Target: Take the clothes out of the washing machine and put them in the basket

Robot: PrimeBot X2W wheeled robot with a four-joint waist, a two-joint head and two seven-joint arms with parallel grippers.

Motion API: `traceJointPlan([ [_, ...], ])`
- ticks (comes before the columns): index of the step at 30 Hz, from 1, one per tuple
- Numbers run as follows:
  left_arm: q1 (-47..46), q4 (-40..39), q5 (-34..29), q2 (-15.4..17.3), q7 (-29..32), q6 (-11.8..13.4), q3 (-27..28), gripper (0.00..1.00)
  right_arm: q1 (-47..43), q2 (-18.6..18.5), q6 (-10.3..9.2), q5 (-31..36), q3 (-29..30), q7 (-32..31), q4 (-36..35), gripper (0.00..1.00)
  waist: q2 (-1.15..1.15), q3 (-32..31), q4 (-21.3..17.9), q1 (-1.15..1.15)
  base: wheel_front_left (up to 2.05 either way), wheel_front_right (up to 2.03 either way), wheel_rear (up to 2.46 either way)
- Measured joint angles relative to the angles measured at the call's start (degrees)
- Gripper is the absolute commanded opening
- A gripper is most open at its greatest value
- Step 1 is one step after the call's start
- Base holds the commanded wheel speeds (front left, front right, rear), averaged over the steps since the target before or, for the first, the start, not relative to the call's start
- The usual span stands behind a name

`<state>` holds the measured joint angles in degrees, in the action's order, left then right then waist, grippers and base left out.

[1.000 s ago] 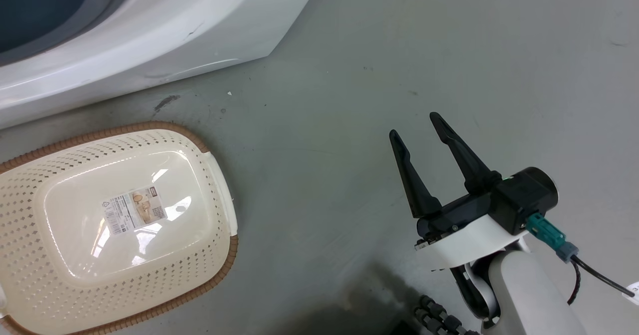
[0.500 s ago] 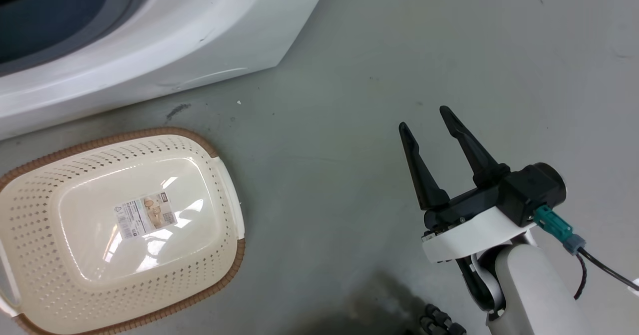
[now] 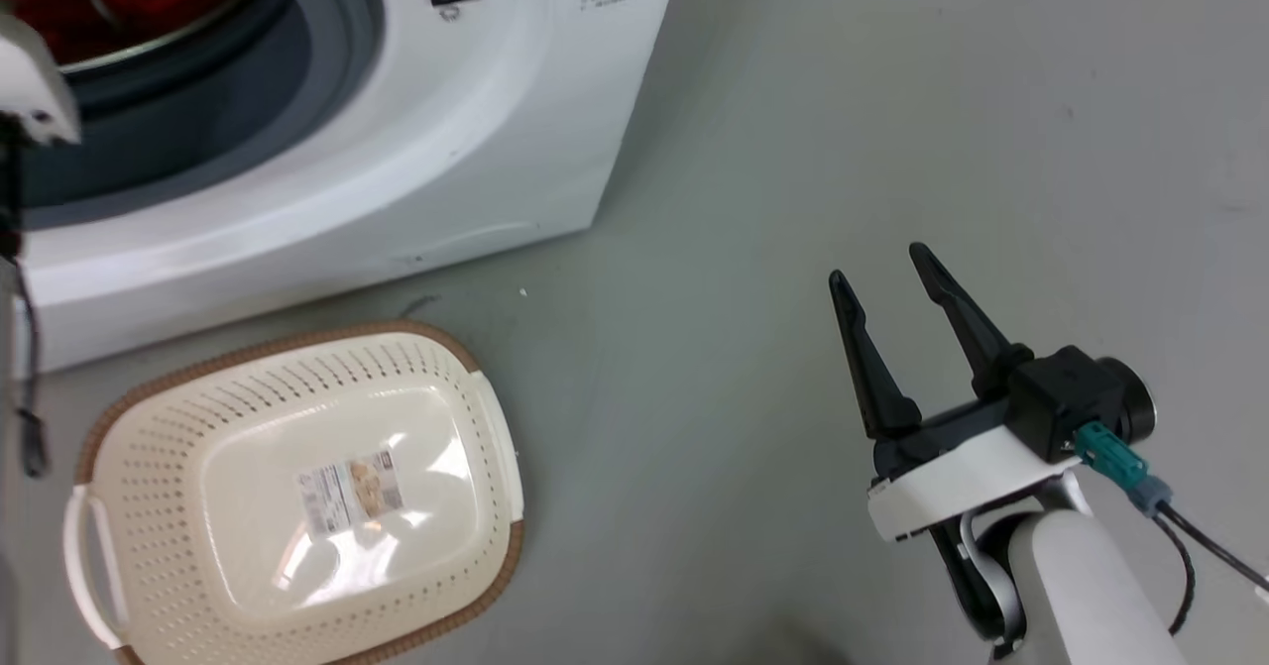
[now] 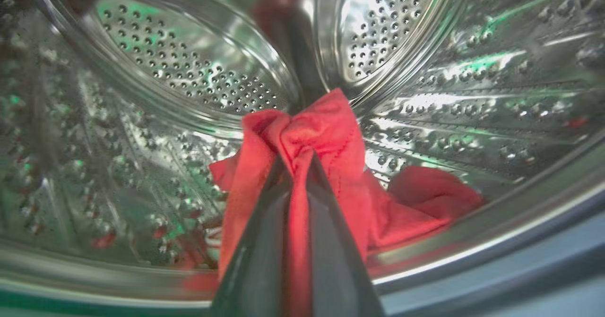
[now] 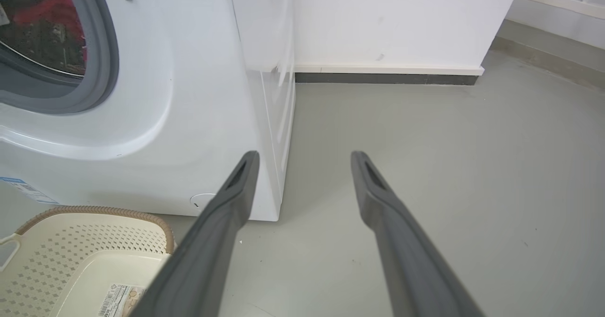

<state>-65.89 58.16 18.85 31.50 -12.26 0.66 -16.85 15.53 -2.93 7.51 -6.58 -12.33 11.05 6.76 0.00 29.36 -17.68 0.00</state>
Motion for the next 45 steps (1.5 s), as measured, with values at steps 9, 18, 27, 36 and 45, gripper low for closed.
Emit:
traceJointPlan([
  [9, 10.10, 0.82, 3.15, -6.22, -2.64, -0.98, 1.57, 0.00, -6.69, 0.00, 0.00, 1.55, 2.60, -2.85, 0.47, 1.00, 0.00, -11.59, 2.73, -0.01, 0.00, 0.00, 0.00],
  [18, 19.45, -7.57, 3.05, -9.54, -2.65, -1.67, 4.38, 0.00, -11.36, 0.00, 0.00, 2.18, 5.16, -5.00, -0.58, 1.00, 0.00, -20.34, 5.37, -0.01, 0.00, 0.00, 0.00],
  [27, 27.85, -19.08, 1.44, -13.72, -2.74, -2.46, 7.04, 0.00, -15.65, -0.01, 0.00, 2.55, 6.80, -6.59, -2.46, 1.00, 0.00, -26.47, 8.85, -0.02, 0.00, 0.00, 0.00],
  [36, 38.89, -33.97, 0.18, -17.79, -2.81, -2.67, 7.34, 0.00, -18.78, -0.02, 0.00, 3.14, 7.77, -8.16, -4.54, 1.00, 0.00, -29.80, 12.77, -0.01, 0.00, 0.00, 0.00],
  [45, 57.11, -45.33, 1.92, -20.17, -1.18, 0.99, 6.37, 0.00, -20.06, 0.00, 0.00, 3.67, 7.04, -9.65, -6.03, 1.00, 0.00, -30.25, 14.52, -0.01, 0.00, 0.00, 0.00],
])
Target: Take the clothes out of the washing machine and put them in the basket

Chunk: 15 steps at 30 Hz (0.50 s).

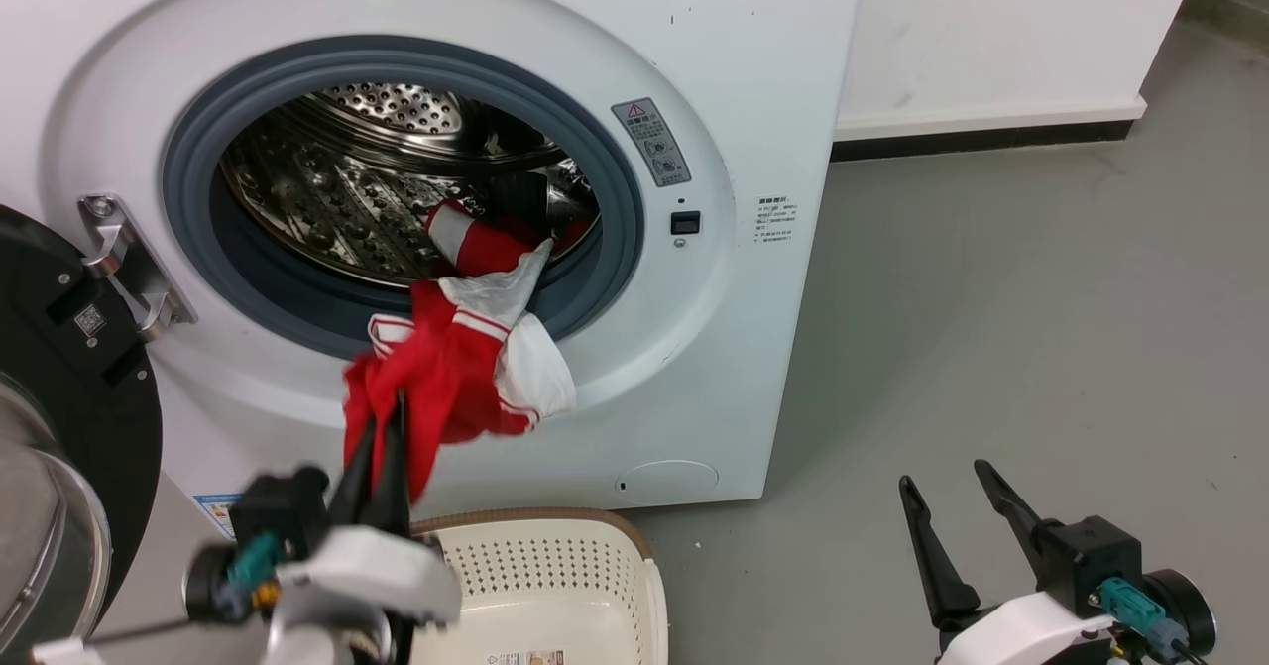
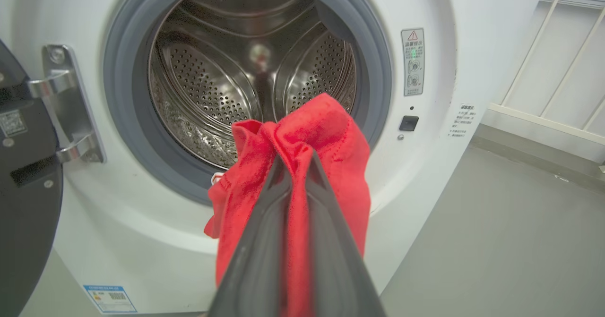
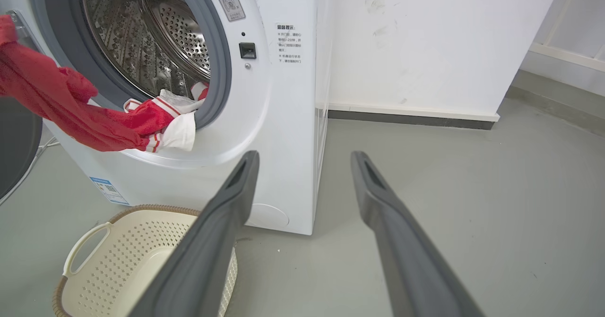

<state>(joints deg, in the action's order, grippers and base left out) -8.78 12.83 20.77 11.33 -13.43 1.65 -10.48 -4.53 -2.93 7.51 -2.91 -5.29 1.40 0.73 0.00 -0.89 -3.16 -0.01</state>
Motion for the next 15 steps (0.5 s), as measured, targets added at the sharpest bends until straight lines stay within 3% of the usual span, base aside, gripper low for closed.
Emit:
traceJointPlan([
  [8, 14.66, -5.13, 1.96, -2.54, 4.21, 2.22, -2.49, 0.00, -0.49, -0.01, 0.00, 0.37, -0.58, -0.68, -1.18, 1.00, 0.00, 1.24, 0.07, 0.00, 0.00, 0.00, 0.00],
  [15, 19.86, -2.15, 3.76, -3.49, 5.78, 2.56, -3.91, 0.00, 0.20, -0.01, 0.00, 0.35, -1.22, -0.69, -1.77, 1.00, 0.00, 4.39, -0.13, 0.01, 0.00, 0.00, 0.00],
])
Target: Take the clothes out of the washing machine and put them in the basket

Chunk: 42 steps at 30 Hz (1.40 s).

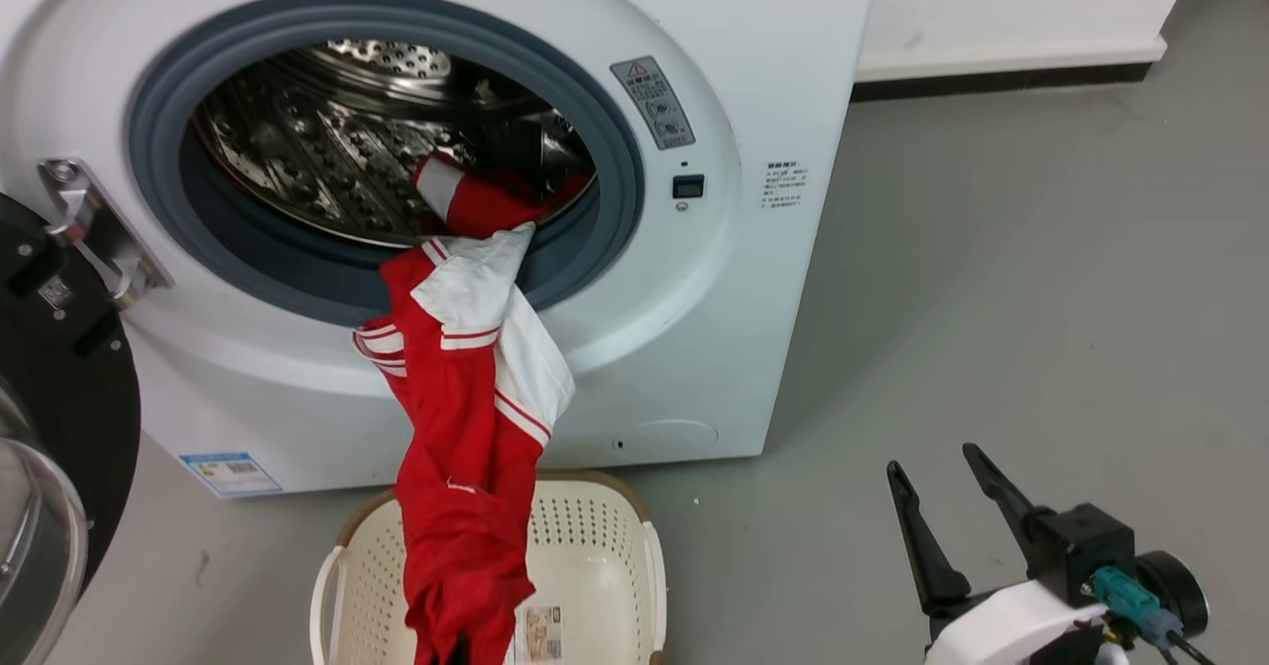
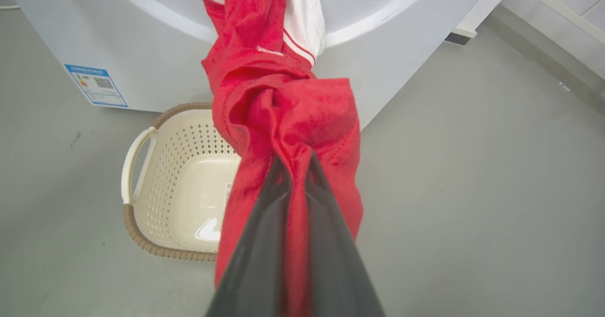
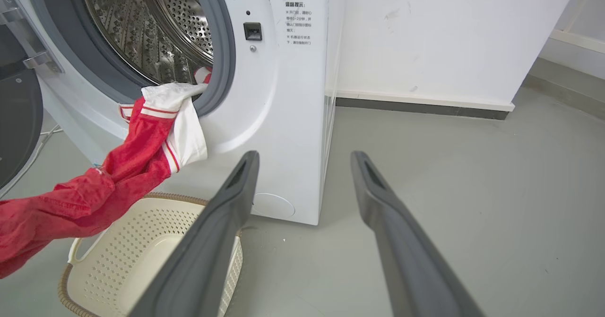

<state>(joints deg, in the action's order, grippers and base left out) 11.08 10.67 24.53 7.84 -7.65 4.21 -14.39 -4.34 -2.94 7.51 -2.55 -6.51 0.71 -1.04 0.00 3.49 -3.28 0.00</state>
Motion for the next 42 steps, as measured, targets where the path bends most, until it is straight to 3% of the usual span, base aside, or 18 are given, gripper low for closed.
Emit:
traceJointPlan([
  [10, -3.72, 10.26, 1.93, -0.83, -2.13, -1.36, 0.78, 0.00, 4.00, -0.01, 0.00, 0.47, -0.91, -0.16, -0.86, 1.00, 0.00, 7.41, -0.80, 0.01, 0.00, 0.00, 0.00],
  [22, -22.59, 31.83, 2.47, 0.59, -6.47, -5.10, 3.64, 0.00, 10.84, 0.00, 0.00, 1.54, -2.70, -0.01, -2.66, 1.00, 0.00, 20.82, -2.31, 0.01, 0.00, 0.00, 0.00],
  [33, -38.30, 47.86, 1.79, 1.68, -7.28, -6.33, 5.95, 0.00, 16.08, -0.01, 0.00, 2.24, -4.14, 0.55, -2.83, 1.00, 0.00, 31.68, -4.50, 0.01, 0.00, 0.00, 0.00],
  [34, -39.00, 48.80, 1.63, 1.60, -7.35, -6.60, 6.05, 0.12, 16.32, -0.01, 0.00, 2.23, -4.30, 0.70, -2.72, 1.00, 0.00, 32.38, -4.70, 0.01, 0.00, 0.00, 0.00],
  [35, -39.55, 49.67, 1.45, 1.55, -7.40, -6.72, 6.24, 0.32, 16.50, -0.01, 0.00, 2.23, -4.61, 0.76, -2.52, 1.00, 0.00, 32.95, -4.89, 0.01, 0.00, 0.00, 0.00],
  [36, -39.86, 50.43, 1.43, 1.53, -7.40, -6.73, 6.58, 0.43, 16.82, -0.02, 0.00, 2.30, -4.97, 0.77, -2.30, 1.00, 0.00, 33.44, -5.11, 0.01, 0.00, 0.00, 0.00],
  [39, -40.69, 52.23, 1.34, 1.69, -7.42, -6.86, 7.23, 1.00, 17.44, 0.00, 0.00, 2.22, -5.49, 1.25, -1.99, 1.00, 0.00, 34.28, -5.72, 0.01, 0.00, 0.00, 0.00],
  [42, -41.18, 52.66, 0.75, 1.75, -7.42, -7.19, 7.50, 1.00, 17.79, 0.00, 0.00, 2.23, -5.63, 1.37, -1.18, 1.00, 0.00, 34.30, -5.92, 0.01, 0.00, 0.00, 0.00],
])
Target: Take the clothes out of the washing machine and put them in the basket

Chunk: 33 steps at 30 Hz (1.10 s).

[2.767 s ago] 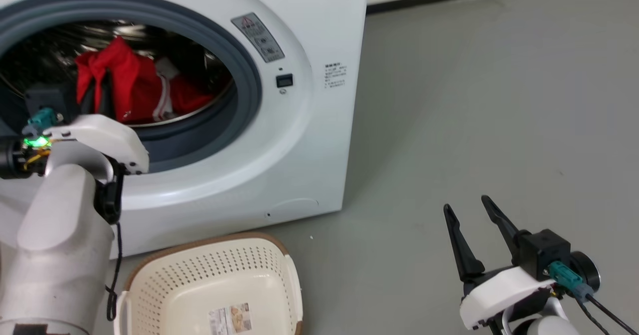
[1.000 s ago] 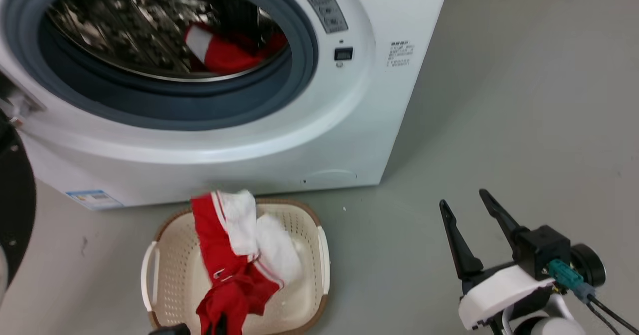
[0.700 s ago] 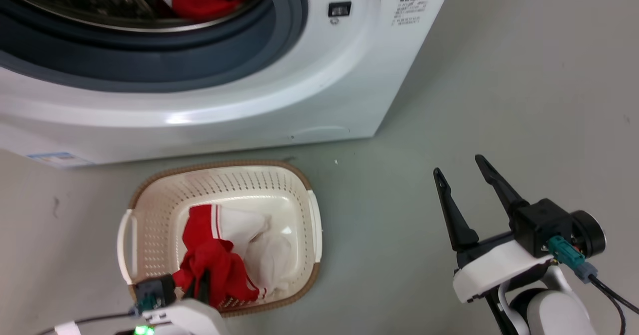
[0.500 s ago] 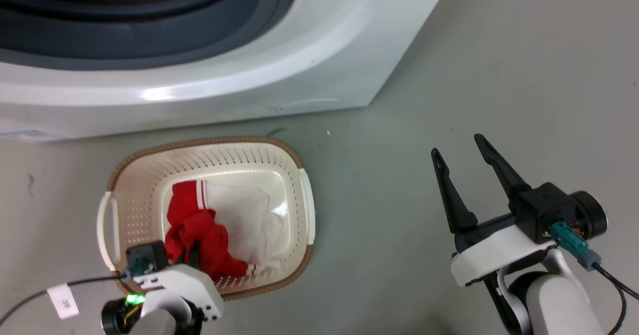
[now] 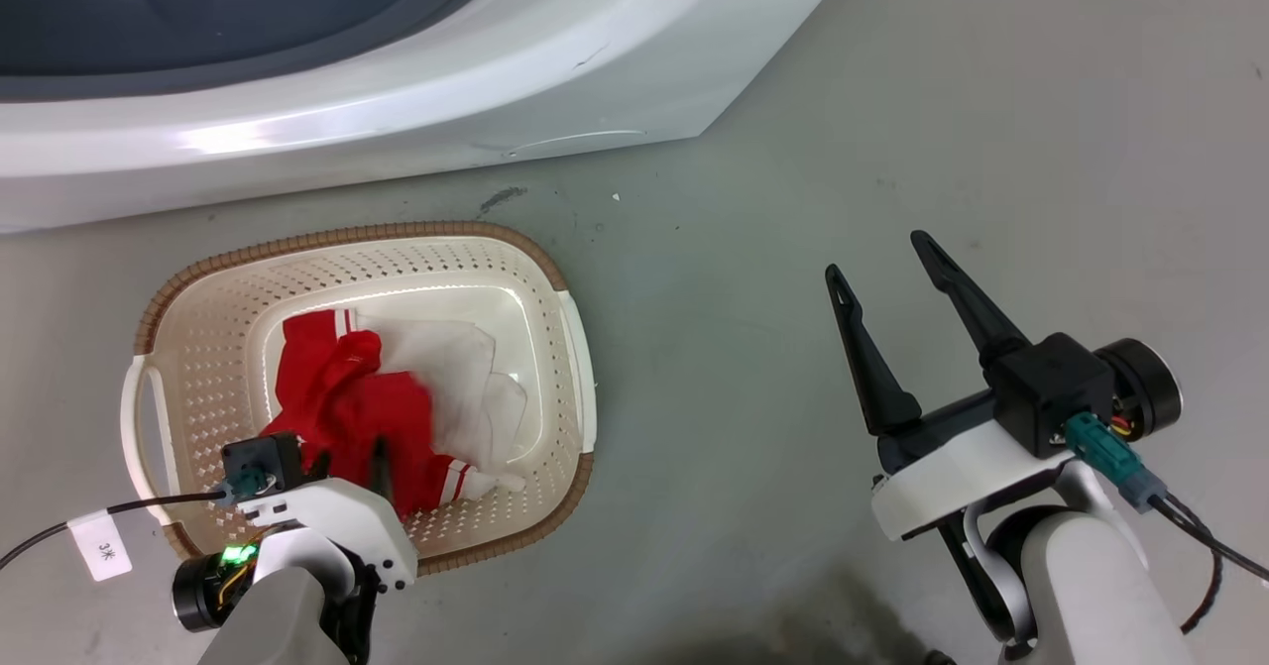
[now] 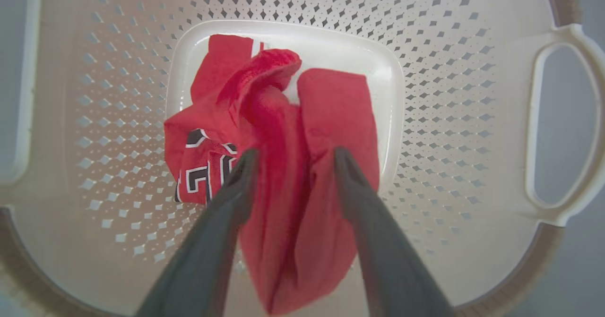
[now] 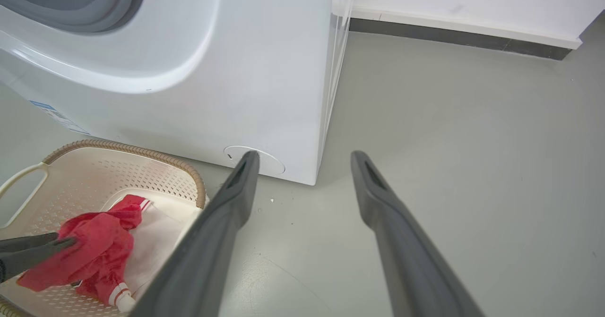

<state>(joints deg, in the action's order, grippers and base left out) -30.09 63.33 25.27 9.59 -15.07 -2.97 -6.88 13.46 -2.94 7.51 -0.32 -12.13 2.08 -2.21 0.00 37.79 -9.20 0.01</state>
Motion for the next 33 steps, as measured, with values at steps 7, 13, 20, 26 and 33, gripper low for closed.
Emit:
traceJointPlan([
  [7, 1.99, -1.23, -1.31, -0.71, 0.00, -0.14, 1.71, 1.00, 0.27, 0.00, 0.00, 0.42, 0.47, 0.68, 1.76, 1.00, 0.00, -3.78, 0.79, -0.01, 0.00, 0.00, 0.00],
  [13, 6.28, -5.31, -3.14, -1.54, 0.00, -0.15, 3.50, 1.00, -1.86, 0.01, 0.00, 0.40, 1.57, 0.81, 3.05, 1.00, 0.00, -9.80, 1.99, -0.01, 0.00, 0.00, 0.00],
  [20, 11.67, -12.03, -5.35, -3.16, 0.00, -0.13, 6.71, 1.00, -5.62, 0.00, 0.00, 0.43, 3.39, -0.41, 3.41, 1.00, 0.00, -17.52, 4.09, -0.02, 0.00, 0.00, 0.00],
  [26, 15.56, -19.42, -8.73, -4.11, -0.01, 0.15, 8.55, 1.00, -8.50, 0.01, 0.00, 0.52, 4.22, -1.30, 2.70, 1.00, 0.00, -23.05, 5.76, -0.02, 0.00, 0.00, 0.00],
  [33, 18.01, -27.87, -12.58, -4.42, 0.00, 0.53, 9.67, 1.00, -11.32, 0.00, 0.00, 1.02, 4.88, -2.14, 1.68, 1.00, 0.00, -28.05, 7.32, -0.03, 0.00, 0.00, 0.00],
])
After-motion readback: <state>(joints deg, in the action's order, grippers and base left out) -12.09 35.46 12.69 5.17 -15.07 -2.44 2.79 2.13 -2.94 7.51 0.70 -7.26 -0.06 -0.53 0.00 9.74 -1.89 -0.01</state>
